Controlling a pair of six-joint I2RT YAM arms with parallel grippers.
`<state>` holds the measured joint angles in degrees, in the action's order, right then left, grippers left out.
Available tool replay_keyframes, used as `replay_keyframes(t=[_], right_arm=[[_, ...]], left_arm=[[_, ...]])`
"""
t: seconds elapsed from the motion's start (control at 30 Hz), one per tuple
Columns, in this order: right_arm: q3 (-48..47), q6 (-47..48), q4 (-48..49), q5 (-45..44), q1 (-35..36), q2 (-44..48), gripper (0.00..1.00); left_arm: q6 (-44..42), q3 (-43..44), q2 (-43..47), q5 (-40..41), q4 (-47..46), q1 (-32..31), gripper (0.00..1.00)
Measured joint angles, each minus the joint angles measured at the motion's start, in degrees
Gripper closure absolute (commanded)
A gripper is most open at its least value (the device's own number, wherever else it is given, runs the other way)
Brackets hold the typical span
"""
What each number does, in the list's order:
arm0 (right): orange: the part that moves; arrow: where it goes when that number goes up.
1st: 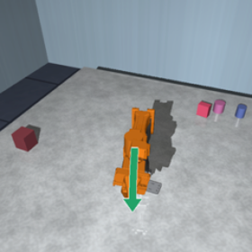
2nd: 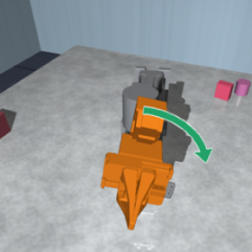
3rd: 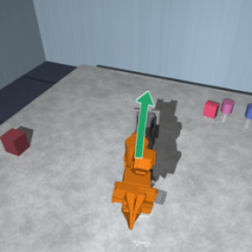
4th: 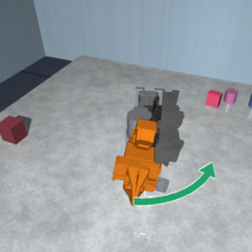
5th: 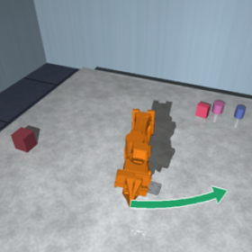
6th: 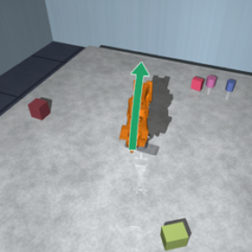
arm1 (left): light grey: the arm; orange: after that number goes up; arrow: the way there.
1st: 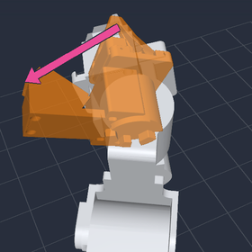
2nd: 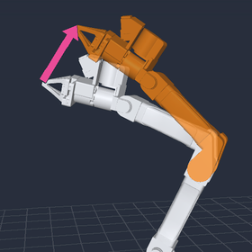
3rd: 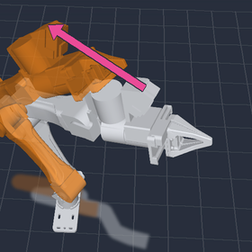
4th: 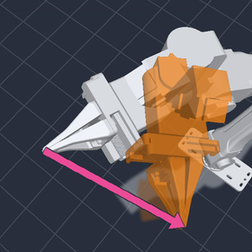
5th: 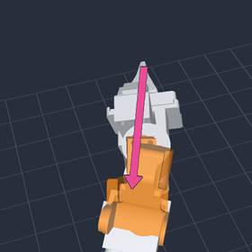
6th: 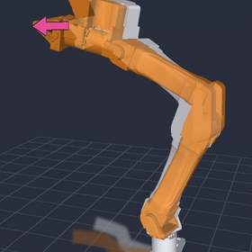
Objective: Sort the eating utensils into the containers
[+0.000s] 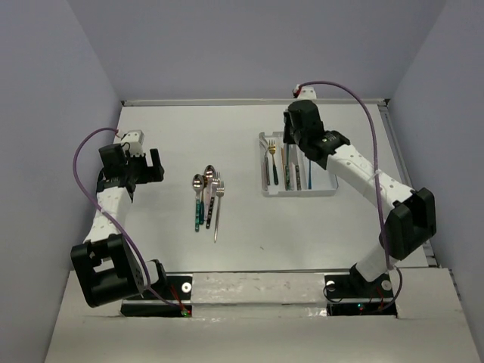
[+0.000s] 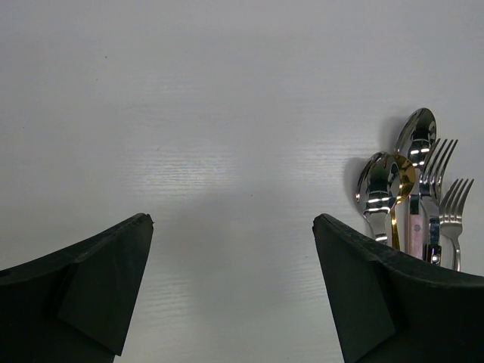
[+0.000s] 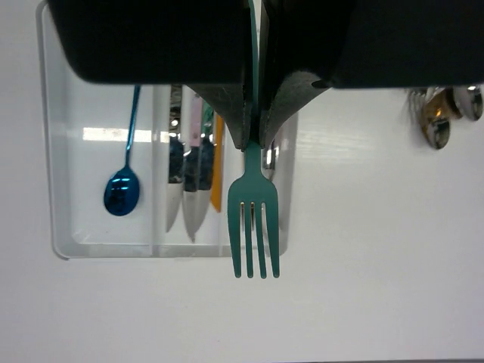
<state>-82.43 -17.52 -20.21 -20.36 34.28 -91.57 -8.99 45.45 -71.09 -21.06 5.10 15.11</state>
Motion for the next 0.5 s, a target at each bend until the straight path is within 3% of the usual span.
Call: replay_keyframes(t=[0.1, 0.4, 0.5], right_arm=[[0.15, 0.13, 1.79, -0.17, -2.75, -2.32, 1.00], [-0.74, 1.20, 2.38, 0.79, -0.94, -19.26, 0.99], [-1.57, 1.03, 2.29, 0.52, -1.33, -22.86, 0.83]], left_arm=[[-0.02, 0.00, -0.04, 0.00, -0.07, 0.00, 0.01], [-0.17, 0.00, -0.07, 0.00, -0.20, 0.00, 0.01], [-0.20, 0.00, -0.26, 0.00, -0.20, 0.00, 0.01]])
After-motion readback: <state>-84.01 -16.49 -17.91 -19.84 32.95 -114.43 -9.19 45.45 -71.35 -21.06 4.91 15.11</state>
